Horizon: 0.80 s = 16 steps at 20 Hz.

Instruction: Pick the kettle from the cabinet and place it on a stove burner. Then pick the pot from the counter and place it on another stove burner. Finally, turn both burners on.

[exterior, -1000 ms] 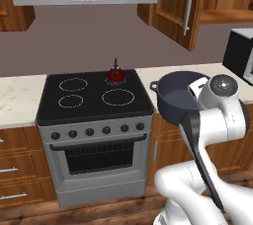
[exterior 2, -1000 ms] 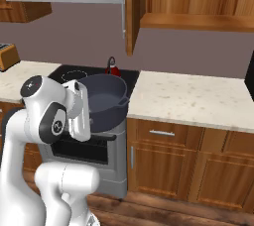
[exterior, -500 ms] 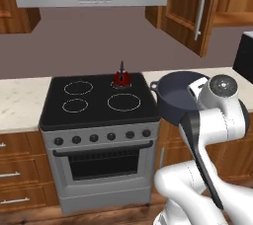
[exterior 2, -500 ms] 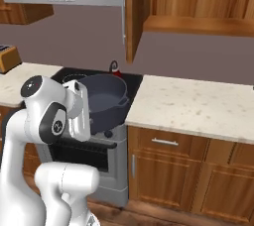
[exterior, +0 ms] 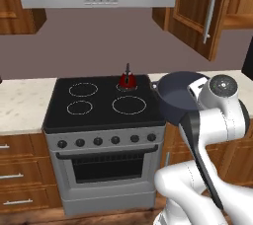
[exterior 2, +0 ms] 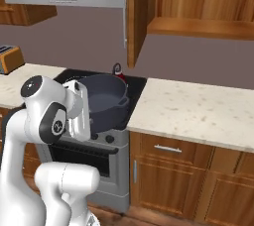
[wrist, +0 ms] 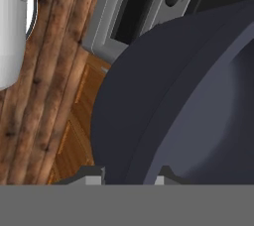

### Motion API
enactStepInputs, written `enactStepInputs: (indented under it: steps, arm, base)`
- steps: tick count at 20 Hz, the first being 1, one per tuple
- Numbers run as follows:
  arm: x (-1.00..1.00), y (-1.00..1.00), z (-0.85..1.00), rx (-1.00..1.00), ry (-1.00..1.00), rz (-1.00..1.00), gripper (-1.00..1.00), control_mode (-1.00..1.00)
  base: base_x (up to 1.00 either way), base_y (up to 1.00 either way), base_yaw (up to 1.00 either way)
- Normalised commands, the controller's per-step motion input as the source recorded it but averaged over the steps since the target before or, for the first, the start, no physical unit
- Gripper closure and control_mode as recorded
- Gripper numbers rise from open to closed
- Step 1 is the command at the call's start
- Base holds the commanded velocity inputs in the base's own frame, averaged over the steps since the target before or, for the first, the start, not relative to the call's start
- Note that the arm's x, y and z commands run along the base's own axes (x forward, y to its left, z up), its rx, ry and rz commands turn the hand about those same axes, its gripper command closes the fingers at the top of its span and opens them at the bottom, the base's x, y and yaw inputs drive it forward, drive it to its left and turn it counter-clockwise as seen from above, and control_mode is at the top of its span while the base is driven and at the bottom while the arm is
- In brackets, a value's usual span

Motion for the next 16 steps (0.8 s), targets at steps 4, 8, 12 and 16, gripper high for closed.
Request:
enactStepInputs:
  steps: [4, 8, 12, 16]
  arm:
    - [0.00, 0.00, 0.00, 0.00, 0.00, 0.00, 1.00, 1.00]
    - [0.00, 0.00, 0.00, 0.00, 0.00, 0.00, 1.00, 1.00]
    - [0.00, 0.00, 0.00, 0.00, 0.00, 0.00, 1.00, 1.00]
    - [0.00, 0.00, 0.00, 0.00, 0.00, 0.00, 1.00, 1.00]
  base:
    - [0.27, 0.07, 0.08]
    - [0.19, 0.00, 0.05]
    - [0.16, 0.00, 0.01]
    - [0.08, -0.05, 0.00]
